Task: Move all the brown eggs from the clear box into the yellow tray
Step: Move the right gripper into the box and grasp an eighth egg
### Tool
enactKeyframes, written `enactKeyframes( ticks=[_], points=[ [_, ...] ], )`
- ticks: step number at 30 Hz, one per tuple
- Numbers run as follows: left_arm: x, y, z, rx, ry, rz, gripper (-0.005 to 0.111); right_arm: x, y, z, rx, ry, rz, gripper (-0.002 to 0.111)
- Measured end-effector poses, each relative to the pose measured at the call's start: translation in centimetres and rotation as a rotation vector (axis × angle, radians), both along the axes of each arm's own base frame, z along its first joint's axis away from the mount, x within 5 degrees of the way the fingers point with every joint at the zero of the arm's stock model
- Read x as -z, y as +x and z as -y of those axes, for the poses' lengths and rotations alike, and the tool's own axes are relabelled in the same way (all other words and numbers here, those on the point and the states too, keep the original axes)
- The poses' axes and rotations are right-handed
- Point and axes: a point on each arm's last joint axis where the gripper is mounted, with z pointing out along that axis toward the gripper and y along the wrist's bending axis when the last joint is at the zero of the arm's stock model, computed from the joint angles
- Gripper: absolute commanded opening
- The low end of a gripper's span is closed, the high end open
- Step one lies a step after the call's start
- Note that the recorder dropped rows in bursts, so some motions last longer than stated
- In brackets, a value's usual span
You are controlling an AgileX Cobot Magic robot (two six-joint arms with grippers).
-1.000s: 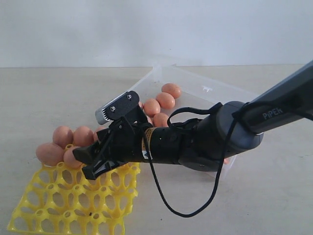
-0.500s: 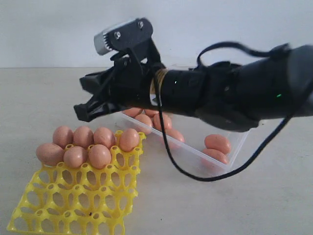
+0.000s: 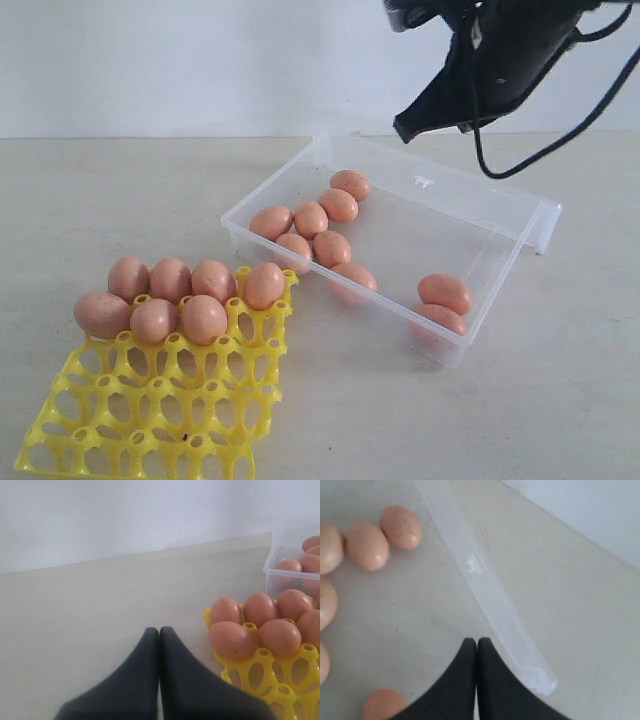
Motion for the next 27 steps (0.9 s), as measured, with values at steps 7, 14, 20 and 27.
enactKeyframes(
  ticks=[7,14,20,27],
  points=[
    [0.0,0.0,0.0,0.000,0.000,0.000,-0.004,3.2,1.8,0.8,-0.065,0.175,-0.485,0.000],
    [0.0,0.0,0.0,0.000,0.000,0.000,-0.004,6.3,1.9,-0.8,-0.198,0.136,-0.604,0.006],
    [0.0,0.0,0.0,0.000,0.000,0.000,-0.004,6.6,1.6,-1.0,-0.251,0.113,-0.634,0.047],
    [0.0,0.0,0.0,0.000,0.000,0.000,-0.004,6.6,2.3,-1.2,-0.255,0.128,-0.561,0.058]
  ],
)
